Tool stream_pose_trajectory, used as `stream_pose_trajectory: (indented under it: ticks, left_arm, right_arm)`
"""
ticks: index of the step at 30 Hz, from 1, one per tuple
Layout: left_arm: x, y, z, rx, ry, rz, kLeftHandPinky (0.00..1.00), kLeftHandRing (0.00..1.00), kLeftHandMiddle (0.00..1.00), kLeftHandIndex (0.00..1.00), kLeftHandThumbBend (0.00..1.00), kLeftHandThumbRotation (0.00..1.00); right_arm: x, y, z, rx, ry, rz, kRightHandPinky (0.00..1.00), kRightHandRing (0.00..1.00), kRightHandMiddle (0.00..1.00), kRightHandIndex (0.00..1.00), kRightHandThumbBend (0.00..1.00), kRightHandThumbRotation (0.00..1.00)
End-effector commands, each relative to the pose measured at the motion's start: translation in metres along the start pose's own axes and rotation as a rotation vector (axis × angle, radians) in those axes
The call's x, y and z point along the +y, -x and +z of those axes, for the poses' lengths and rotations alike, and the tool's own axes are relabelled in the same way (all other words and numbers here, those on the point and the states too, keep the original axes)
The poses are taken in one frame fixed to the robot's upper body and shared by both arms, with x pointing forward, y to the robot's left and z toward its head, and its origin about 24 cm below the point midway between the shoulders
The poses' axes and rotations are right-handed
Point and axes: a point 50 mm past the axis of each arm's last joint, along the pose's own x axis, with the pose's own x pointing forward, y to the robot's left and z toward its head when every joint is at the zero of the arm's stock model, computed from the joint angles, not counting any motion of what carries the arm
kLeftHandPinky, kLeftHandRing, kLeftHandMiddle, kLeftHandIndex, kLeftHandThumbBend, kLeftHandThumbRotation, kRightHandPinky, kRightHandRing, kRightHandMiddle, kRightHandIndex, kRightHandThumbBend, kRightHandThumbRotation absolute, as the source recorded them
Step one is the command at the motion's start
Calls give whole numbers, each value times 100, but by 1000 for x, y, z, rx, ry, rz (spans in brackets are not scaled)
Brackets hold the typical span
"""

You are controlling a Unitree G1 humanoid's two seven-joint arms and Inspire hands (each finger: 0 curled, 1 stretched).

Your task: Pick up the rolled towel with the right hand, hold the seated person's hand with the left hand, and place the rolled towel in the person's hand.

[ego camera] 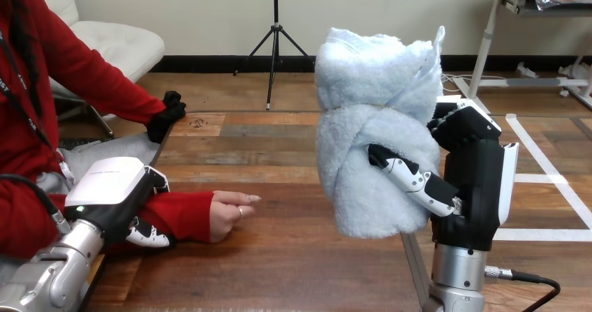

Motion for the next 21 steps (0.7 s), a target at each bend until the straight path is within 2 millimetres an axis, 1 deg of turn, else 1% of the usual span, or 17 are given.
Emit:
stream_pose_trajectory:
  ticks: [1, 21]
  left_arm:
    - [-12, -3, 19, -72, 24, -31, 34, 35, 39, 39, 82, 0]
    - [-6, -6, 27, -107, 71, 14, 31, 33, 37, 38, 82, 0]
  right_arm:
    - [5, -14, 5, -53, -15, -3, 24, 30, 42, 44, 73, 0]
    - [9, -11, -2, -13, -2, 12, 26, 32, 42, 43, 71, 0]
